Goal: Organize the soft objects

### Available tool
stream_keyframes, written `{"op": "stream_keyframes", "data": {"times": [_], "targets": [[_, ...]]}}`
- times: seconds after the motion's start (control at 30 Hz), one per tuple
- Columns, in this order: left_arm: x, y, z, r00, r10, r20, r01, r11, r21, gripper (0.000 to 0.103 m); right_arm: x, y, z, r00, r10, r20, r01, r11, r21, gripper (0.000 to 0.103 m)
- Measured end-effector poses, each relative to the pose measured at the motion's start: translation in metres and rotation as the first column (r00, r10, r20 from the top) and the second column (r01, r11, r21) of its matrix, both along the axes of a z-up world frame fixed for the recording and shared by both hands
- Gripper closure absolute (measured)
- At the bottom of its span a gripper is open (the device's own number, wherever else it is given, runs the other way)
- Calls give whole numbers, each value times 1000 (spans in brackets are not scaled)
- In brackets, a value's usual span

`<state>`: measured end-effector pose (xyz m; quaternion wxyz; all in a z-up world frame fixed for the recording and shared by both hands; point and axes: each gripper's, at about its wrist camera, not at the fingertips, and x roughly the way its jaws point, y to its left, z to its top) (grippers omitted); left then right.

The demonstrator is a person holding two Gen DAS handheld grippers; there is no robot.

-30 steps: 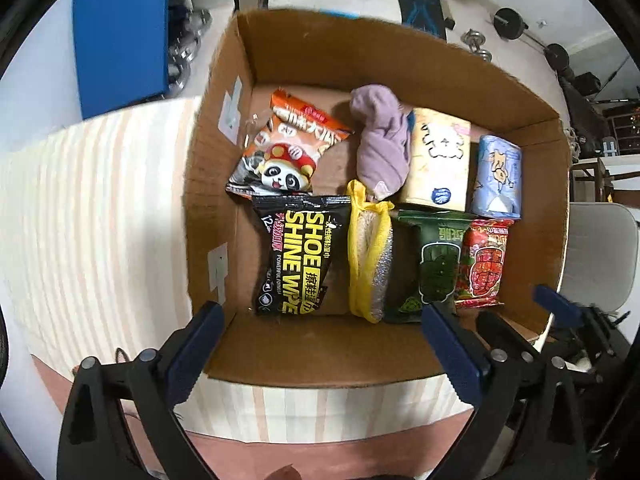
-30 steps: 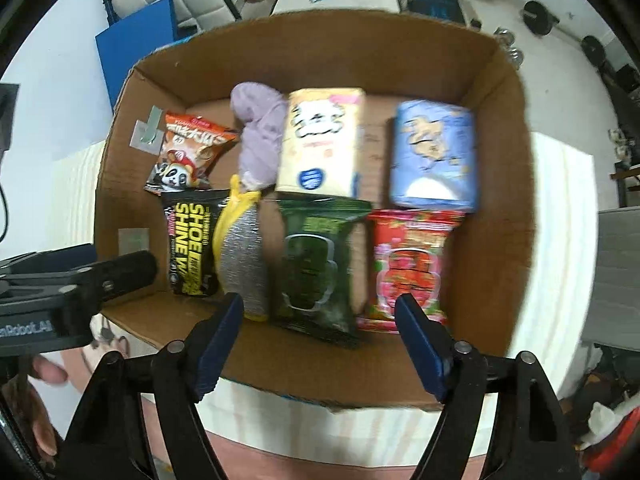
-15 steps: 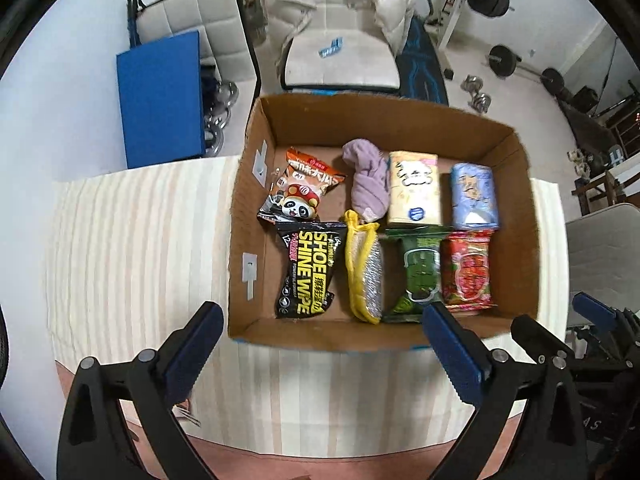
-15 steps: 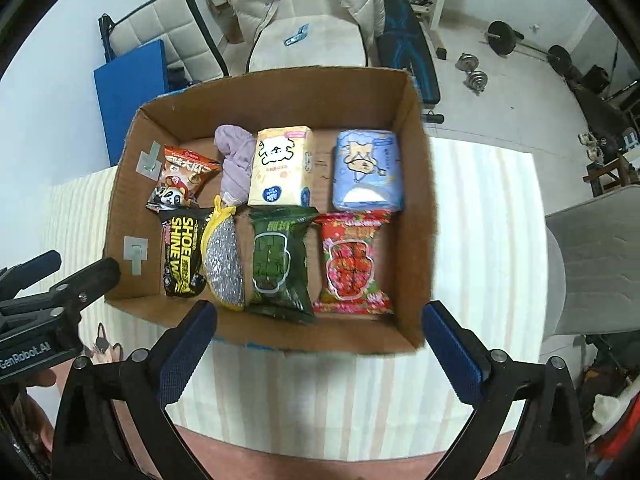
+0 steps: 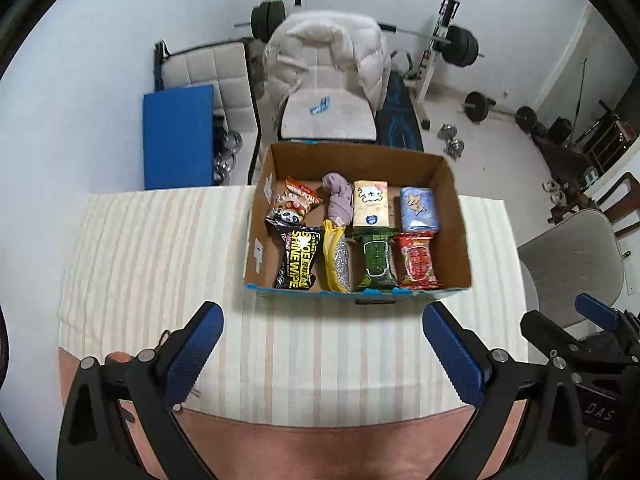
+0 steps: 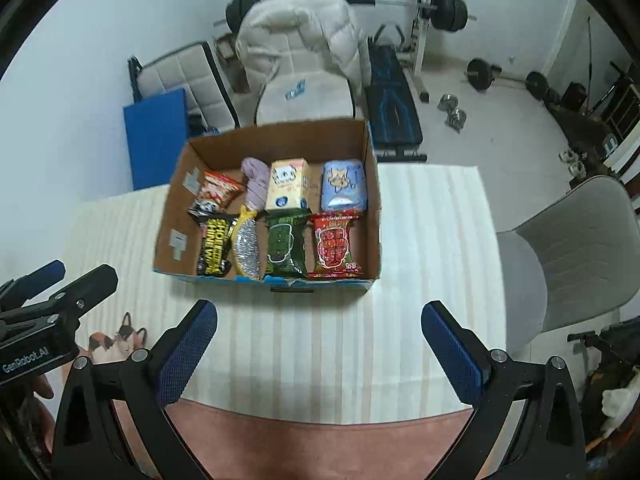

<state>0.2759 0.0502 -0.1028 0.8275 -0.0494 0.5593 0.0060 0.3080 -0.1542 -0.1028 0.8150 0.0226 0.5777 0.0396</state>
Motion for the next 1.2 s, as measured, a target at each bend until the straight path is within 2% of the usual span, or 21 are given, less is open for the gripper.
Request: {"op": "stream_keyframes", "data": {"times": [0.3,0.57,0.8,0.93,1.2], "targets": [[-68,-4,59,996,-7,86,7,1000,4,1,-75,-9,75,993,-3,120,2,1000,15,0],[-104,-6,92,995,-23,101,23,1000,0,1,-125,-12,123,982,7,188,-9,1000,13,0],[-119,-5,108,988,-14,151,14,1000,5,1,-146,-10,141,978,13,207,-13,1000,-2,0],[-120,-3,110,984,8,181,-12,1000,17,1,-146,-15,145,975,-3,222,6,1000,-9,0],[-123,-10,115,975,-4,221,-7,999,49,0,-139,-16,147,969,-24,245,33,999,-34,0]]}}
